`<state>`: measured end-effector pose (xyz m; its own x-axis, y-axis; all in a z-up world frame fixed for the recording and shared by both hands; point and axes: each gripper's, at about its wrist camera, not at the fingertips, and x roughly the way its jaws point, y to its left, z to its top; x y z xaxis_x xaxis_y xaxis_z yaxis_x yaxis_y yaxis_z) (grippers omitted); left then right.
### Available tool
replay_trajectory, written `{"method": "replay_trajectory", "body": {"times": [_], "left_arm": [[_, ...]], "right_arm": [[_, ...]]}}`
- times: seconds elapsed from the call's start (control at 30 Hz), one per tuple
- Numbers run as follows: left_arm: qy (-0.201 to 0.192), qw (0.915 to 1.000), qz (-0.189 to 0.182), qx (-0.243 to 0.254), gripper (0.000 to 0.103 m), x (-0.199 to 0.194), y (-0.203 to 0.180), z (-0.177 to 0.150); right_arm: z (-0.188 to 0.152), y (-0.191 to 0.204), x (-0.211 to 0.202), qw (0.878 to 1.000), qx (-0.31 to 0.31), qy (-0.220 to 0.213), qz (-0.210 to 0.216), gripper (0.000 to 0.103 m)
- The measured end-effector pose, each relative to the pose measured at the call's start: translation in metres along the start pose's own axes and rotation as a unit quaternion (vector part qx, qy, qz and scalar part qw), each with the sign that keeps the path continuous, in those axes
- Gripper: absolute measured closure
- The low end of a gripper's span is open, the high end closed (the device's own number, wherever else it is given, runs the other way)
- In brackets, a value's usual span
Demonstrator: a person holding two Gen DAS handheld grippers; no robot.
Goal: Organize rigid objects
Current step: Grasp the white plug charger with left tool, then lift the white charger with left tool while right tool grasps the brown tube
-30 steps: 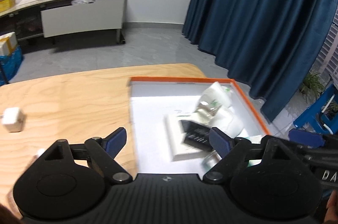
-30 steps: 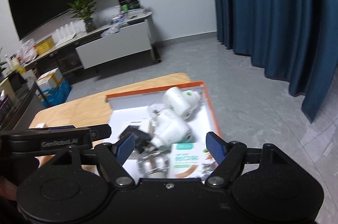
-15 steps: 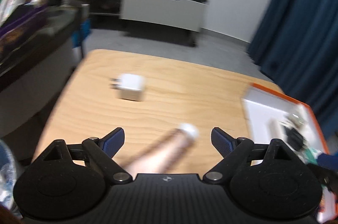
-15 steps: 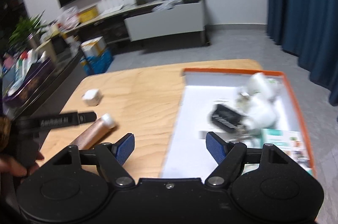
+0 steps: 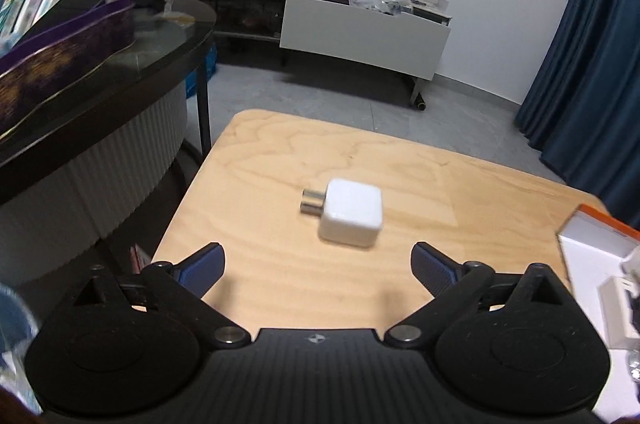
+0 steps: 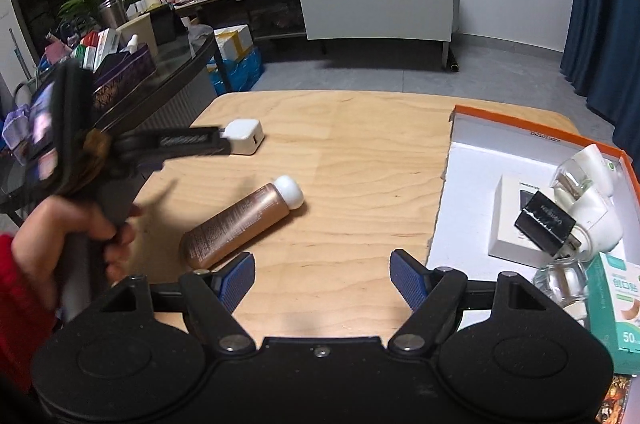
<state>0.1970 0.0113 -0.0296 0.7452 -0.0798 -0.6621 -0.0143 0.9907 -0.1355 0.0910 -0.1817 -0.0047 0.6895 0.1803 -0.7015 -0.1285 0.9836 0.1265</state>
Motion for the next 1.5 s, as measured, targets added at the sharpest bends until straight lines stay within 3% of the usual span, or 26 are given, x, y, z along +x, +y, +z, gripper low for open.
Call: {"method": "replay_trajectory", "body": {"times": [0.43,0.5,0.63,0.83,1.03,1.23,1.3,1.37,1.5], "left_arm": [[-0.029,0.9973,0.014,0.066,0.002,0.050,-0.009,0.000],[-0.033,0.9968,0.007,0.072,0.012,0.047,-0.009,0.000],[-0.033,0.9953,-0.013,0.090,0.045,0.042,-0.012,0.002],[-0.021,0.9966,-0.034,0.072,0.045,0.030,0.001,-0.004],[-0.024,0.9980,-0.026,0.053,0.045,-0.004,0.022,-0.008],[-0.053,0.9977,-0.019,0.038,0.045,-0.040,0.030,-0.003],[-0.057,0.9975,-0.027,0.032,0.045,-0.046,0.030,-0.005],[-0.059,0.9974,-0.032,0.027,0.045,-0.048,0.029,-0.007],[-0.058,0.9976,-0.036,0.010,0.045,-0.048,0.032,-0.012]], "right_arm": [[0.002,0.008,0.027,1.000,-0.010,0.019,0.009,0.015],[0.002,0.010,0.032,1.000,-0.003,0.025,0.017,0.015],[0.004,0.018,0.041,0.999,0.016,0.035,0.037,0.015],[0.007,0.030,0.054,0.996,0.053,0.050,0.055,0.015],[0.017,0.038,0.078,0.988,0.123,0.069,0.067,0.017],[0.034,0.054,0.109,0.983,0.167,0.068,0.030,0.018],[0.037,0.059,0.118,0.985,0.159,0.060,0.012,0.024],[0.041,0.068,0.123,0.992,0.117,0.050,-0.012,0.056],[0.038,0.068,0.123,0.998,0.059,0.038,-0.007,0.057]]}}
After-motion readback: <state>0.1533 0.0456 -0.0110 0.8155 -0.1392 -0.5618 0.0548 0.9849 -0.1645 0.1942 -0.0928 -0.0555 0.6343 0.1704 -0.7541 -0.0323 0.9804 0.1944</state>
